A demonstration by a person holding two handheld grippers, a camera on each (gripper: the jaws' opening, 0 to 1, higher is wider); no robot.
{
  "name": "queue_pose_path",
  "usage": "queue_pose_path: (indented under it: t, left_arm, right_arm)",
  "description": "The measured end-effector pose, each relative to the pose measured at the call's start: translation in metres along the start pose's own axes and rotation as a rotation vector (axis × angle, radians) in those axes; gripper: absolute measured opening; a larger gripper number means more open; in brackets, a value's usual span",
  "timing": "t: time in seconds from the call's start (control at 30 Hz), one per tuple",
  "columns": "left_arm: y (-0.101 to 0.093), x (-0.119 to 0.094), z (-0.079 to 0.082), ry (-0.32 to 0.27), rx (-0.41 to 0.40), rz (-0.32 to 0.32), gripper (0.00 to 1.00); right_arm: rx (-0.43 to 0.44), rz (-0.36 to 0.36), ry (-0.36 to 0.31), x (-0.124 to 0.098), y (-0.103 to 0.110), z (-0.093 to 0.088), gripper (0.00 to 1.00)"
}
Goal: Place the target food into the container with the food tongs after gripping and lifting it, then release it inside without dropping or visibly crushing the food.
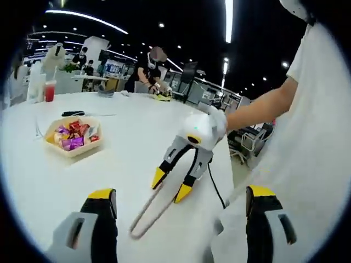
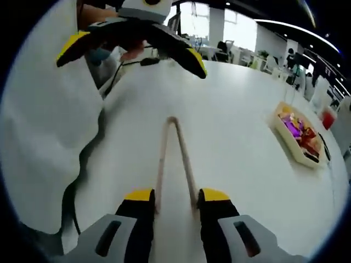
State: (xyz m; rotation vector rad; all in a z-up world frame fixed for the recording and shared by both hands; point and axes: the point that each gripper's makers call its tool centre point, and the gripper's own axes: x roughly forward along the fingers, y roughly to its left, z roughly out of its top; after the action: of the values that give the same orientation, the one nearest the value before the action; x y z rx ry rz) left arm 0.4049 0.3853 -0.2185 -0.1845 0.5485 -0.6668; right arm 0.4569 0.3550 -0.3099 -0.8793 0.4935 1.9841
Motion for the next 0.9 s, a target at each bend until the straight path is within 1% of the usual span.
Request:
queue_pose_path:
  t: [0.03, 0.13, 0.2, 0.23, 0.27, 0.3, 0.33, 0.37, 0.4, 0.43, 0.53, 0.57, 0.6, 0.67, 0.7, 0.8, 0.9]
  left_arm:
    - [0.002, 0.0, -0.006, 0.016, 0.016, 0.009, 0.99]
    - [0.006, -0.001, -0.01, 0.005, 0.034, 0.021, 0.99]
    - [0.008, -0.001, -0.016, 0.02, 0.057, 0.025, 0.99]
    - [0.01, -0.001, -0.021, 0.044, 0.08, 0.027, 0.99]
    - [0.012, -0.002, -0.028, 0.087, 0.105, 0.035, 0.99]
    - [0.008, 0.0, -0.029, 0.088, 0.136, 0.014, 0.98]
    - [0.008, 0.0, -0.033, 0.104, 0.156, 0.012, 0.96]
    - [0.009, 0.001, -0.039, 0.126, 0.168, 0.015, 0.91]
    - [0.01, 0.003, -0.042, 0.128, 0.166, 0.014, 0.89]
    - [0.012, 0.004, -0.05, 0.15, 0.164, 0.013, 0.87]
    - [0.016, 0.007, -0.059, 0.16, 0.157, 0.011, 0.87]
    - [0.017, 0.007, -0.061, 0.163, 0.154, 0.011, 0.87]
    - [0.018, 0.007, -0.062, 0.163, 0.152, 0.012, 0.87]
    - [0.022, 0.006, -0.063, 0.168, 0.154, 0.019, 0.86]
    - [0.023, 0.006, -0.063, 0.166, 0.152, 0.019, 0.85]
    - [0.027, 0.005, -0.06, 0.148, 0.138, 0.019, 0.82]
    - [0.029, 0.007, -0.063, 0.154, 0.127, 0.005, 0.82]
  right_arm:
    - [-0.004, 0.001, -0.004, 0.002, -0.001, 0.002, 0.32]
    - [-0.027, 0.019, -0.013, 0.005, 0.0, 0.005, 0.32]
    - [-0.042, 0.039, -0.024, 0.008, 0.003, 0.007, 0.32]
    - [-0.05, 0.046, -0.031, 0.009, 0.003, 0.009, 0.32]
    - [-0.05, 0.049, -0.029, 0.009, 0.003, 0.008, 0.32]
    - [-0.057, 0.055, -0.031, 0.009, 0.003, 0.01, 0.31]
    - [-0.055, 0.056, -0.034, 0.01, 0.002, 0.01, 0.31]
    - [-0.055, 0.059, -0.039, 0.01, 0.002, 0.011, 0.32]
    - [-0.051, 0.058, -0.043, 0.01, 0.002, 0.011, 0.32]
    - [-0.043, 0.052, -0.054, 0.009, 0.003, 0.011, 0.32]
    - [-0.02, 0.032, -0.079, 0.009, 0.002, 0.012, 0.32]
    - [0.013, -0.026, -0.08, 0.009, -0.002, 0.011, 0.35]
    - [0.046, -0.049, -0.075, 0.009, -0.005, 0.01, 0.36]
    - [0.123, -0.066, -0.091, 0.007, -0.002, 0.011, 0.37]
    - [0.143, -0.079, -0.1, 0.007, -0.003, 0.01, 0.37]
    - [0.089, -0.118, -0.134, 0.005, 0.003, 0.006, 0.37]
    - [0.118, -0.117, -0.15, 0.004, 0.007, 0.006, 0.35]
